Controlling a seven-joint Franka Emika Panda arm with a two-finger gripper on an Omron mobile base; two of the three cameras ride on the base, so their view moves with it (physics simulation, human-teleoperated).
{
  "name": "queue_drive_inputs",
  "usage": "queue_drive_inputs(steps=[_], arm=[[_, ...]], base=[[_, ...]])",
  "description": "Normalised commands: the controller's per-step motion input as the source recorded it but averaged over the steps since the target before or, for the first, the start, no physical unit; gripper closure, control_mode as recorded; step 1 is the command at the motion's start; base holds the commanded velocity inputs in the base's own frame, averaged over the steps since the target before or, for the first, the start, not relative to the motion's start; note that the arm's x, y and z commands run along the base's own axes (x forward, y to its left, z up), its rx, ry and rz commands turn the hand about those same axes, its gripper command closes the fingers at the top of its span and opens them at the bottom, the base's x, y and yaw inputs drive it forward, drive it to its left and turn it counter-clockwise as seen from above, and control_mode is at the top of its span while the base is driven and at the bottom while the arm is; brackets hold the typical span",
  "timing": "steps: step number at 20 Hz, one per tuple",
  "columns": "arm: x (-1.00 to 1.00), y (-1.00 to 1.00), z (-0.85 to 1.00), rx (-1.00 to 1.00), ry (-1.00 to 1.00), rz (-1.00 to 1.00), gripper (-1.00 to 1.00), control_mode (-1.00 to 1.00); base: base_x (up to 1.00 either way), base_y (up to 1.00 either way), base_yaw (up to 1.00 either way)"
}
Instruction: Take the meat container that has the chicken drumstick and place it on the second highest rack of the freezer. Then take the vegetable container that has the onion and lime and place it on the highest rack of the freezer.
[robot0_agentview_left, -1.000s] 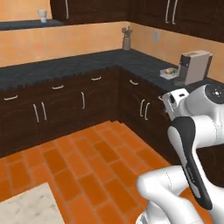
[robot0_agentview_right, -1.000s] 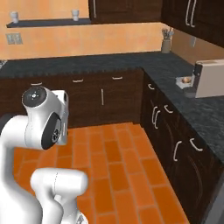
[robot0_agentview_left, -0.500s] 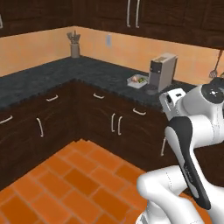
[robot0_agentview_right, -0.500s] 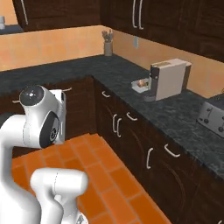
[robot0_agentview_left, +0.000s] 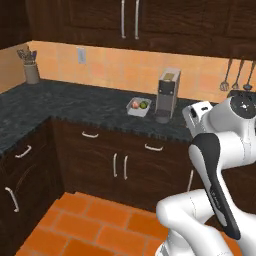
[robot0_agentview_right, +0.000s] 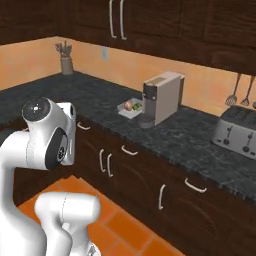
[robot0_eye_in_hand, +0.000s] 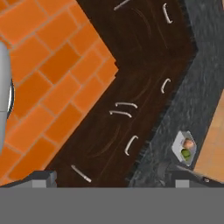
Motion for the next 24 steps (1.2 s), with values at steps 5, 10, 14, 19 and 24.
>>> queue_drive_inputs(steps=[5, 10, 14, 19, 24], arm=[[0.00, 0.00, 0.00, 0.00, 0.00, 0.00, -1.00, 1.00], [0.00, 0.00, 0.00, 0.00, 0.00, 0.00, -1.00, 1.00], [0.00, 0.00, 0.00, 0.00, 0.00, 0.00, -1.00, 1.00], [0.13, 0.00, -0.04, -0.01, 0.01, -0.05, -1.00, -1.00], [0.24, -0.44, -0.39, -0.01, 0.24, -0.07, -1.00, -1.00]], base=[[1.00, 0.79, -0.52], [1.00, 0.96, -0.53], [1.00, 0.81, -0.48], [0.79, 0.41, -0.32], [0.00, 0.00, 0.00]])
